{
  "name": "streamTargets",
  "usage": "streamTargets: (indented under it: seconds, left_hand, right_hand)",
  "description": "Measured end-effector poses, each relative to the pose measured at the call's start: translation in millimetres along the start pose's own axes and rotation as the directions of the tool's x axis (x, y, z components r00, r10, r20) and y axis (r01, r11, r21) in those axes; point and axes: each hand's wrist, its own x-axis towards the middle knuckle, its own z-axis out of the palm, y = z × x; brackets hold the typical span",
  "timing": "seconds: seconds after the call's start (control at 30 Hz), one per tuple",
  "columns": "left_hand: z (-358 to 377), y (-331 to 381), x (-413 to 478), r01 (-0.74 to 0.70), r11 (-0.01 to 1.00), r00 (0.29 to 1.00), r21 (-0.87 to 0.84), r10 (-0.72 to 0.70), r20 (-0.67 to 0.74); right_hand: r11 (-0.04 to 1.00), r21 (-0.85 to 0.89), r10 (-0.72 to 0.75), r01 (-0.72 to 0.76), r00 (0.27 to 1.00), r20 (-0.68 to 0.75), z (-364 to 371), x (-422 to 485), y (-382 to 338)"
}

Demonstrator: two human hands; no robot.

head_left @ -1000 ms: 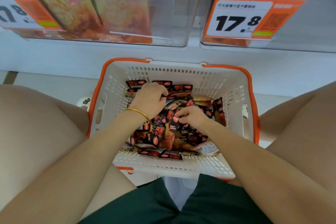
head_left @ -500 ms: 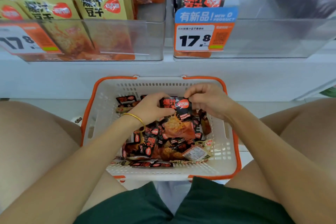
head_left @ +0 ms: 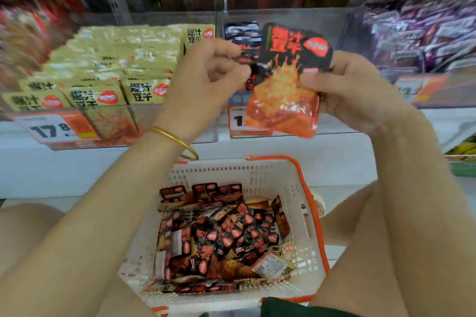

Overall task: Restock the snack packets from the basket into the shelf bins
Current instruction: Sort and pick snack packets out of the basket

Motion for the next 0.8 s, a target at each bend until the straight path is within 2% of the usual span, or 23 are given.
streamTargets:
  seconds: [0.03, 0.1, 0.17, 0.23, 0.3, 0.4, 0.47, 0.6, 0.7, 0.8]
  left_hand:
    - [-2, 0, 7, -0.040, 0.997, 0.998, 0.059, 0.043, -0.055]
    - [-4, -4, 18, -0.105, 0.973, 0.990, 0.207, 0.121, -0.067]
    - [-1, -14, 24, -0.166, 0.920, 0.981, 0.355, 0.190, -0.031]
    - [3, -21, 26, -0.186, 0.882, 0.975, 0.433, 0.221, -0.031]
    - [5, -24, 25, -0.193, 0.869, 0.972, 0.456, 0.234, -0.034]
    - [8, -29, 25, -0.177, 0.842, 0.976, 0.510, 0.219, -0.023]
    - [9, -32, 25, -0.174, 0.808, 0.979, 0.563, 0.202, 0.014]
    - [14, -36, 24, -0.166, 0.727, 0.983, 0.666, 0.178, 0.051]
    - [16, -40, 22, -0.200, 0.696, 0.974, 0.689, 0.218, 0.061]
    - [17, -44, 21, -0.201, 0.653, 0.976, 0.730, 0.201, 0.089]
  right_hand:
    - [0.999, 0.001, -0.043, 0.043, 0.996, -0.081, -3, 10, -8]
    - [0.987, -0.058, -0.155, 0.147, 0.971, -0.182, -5, 30, -15]
    - [0.960, -0.120, -0.272, 0.252, 0.939, -0.208, -2, 48, -14]
    - [0.942, -0.194, -0.312, 0.273, 0.927, -0.209, 0, 61, -7]
    - [0.926, -0.327, -0.260, 0.187, 0.946, -0.195, 1, 70, 1]
    - [0.879, -0.476, -0.091, 0.024, 0.989, -0.118, 1, 76, 23]
    - [0.863, -0.504, -0.011, -0.041, 0.995, -0.100, 4, 73, 31]
    - [0.841, -0.524, 0.042, -0.134, 0.982, -0.184, 0, 73, 29]
    - [0.829, -0.501, 0.193, -0.249, 0.968, -0.163, -6, 78, 30]
    - [0.763, -0.562, 0.252, -0.320, 0.947, -0.198, -11, 84, 31]
